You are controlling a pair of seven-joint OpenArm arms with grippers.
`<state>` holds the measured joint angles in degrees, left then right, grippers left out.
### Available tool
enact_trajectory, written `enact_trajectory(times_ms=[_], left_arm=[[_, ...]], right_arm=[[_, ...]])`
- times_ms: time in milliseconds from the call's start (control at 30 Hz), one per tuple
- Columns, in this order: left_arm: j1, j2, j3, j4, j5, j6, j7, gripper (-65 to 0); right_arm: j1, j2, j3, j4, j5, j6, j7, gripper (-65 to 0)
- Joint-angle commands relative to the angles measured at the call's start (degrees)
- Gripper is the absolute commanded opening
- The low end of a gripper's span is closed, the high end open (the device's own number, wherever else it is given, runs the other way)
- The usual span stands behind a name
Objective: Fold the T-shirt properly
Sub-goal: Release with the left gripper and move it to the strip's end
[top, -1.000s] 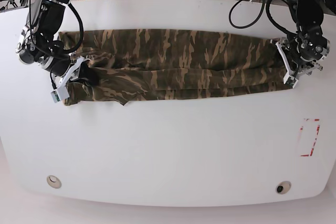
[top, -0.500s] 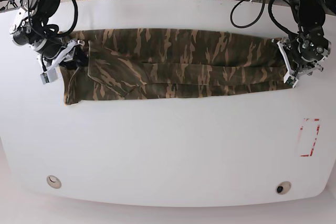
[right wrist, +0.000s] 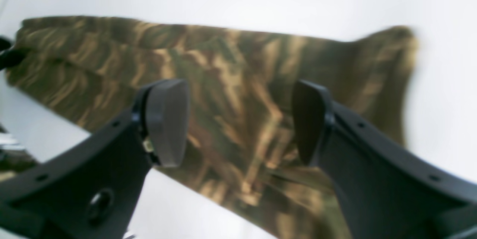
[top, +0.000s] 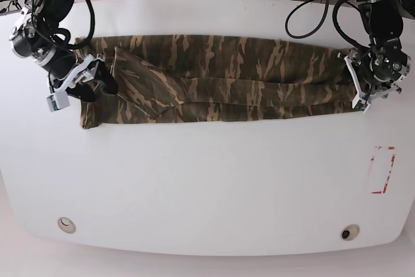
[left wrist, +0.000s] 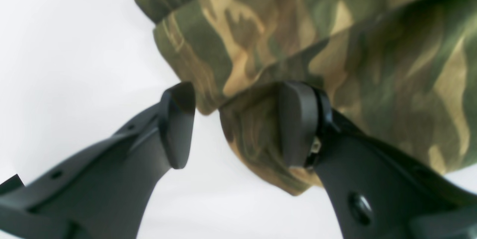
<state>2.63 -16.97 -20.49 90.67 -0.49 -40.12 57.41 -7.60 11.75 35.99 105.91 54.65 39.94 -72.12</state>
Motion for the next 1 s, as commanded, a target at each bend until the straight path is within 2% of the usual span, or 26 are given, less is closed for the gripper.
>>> enact_trajectory(times_ms=[0,100,233,433,567,667,733,800,867,967], left_arm=[[-2.3,-0.5,-0.2,1.0,-0.1,0.1,-0.7,-31.8],[-2.9,0.0,-0.3,1.1,-0.1,0.1,-0.6,-31.8],[-3.7,0.0,-0.2,1.1,-0.1,0.1,-0.6,-31.8],[-4.7,0.2,-1.8,1.1,-0.2,0.1,-0.6,-31.7],[-5.9,0.7,-4.1,1.1,-3.3,0.1,-0.3,-31.2],[-6.4,0.7,-6.3,1.1,-8.5,0.1,3.4,-29.7],[-6.9,0.7,-8.7,1.1,-11.8,0.1,6.5,-25.4],[-8.4,0.7,-12.9,0.5,-16.3,0.1,10.8,-18.1],[-8.8,0.7,-15.4,0.2,-19.2,0.1,13.0,-14.3],[-8.7,0.7,-19.4,-0.8,-24.1,0.1,16.3,-13.6]], right_arm=[[2.2,-0.8,-1.4,0.4,-0.5,0.1,1.2,-25.0],[2.7,-4.1,-5.2,-1.2,-6.3,0.1,1.6,-32.3],[5.0,-7.5,-10.2,-5.6,-17.4,0.1,3.7,-41.5],[5.6,-8.1,-11.9,-12.3,-26.8,0.1,10.5,-47.7],[7.5,-7.6,-11.9,-18.7,-28.3,0.1,11.9,-48.2],[7.4,-6.4,-11.8,-20.1,-28.2,0.1,12.0,-48.2],[7.3,-6.3,-11.8,-20.1,-28.2,0.1,12.1,-48.2],[7.3,-6.0,-11.8,-20.1,-28.3,0.1,12.1,-48.2],[7.3,-6.0,-11.9,-20.1,-28.3,0.1,12.1,-48.2],[7.3,-6.2,-11.9,-20.1,-28.3,0.1,12.1,-48.4]])
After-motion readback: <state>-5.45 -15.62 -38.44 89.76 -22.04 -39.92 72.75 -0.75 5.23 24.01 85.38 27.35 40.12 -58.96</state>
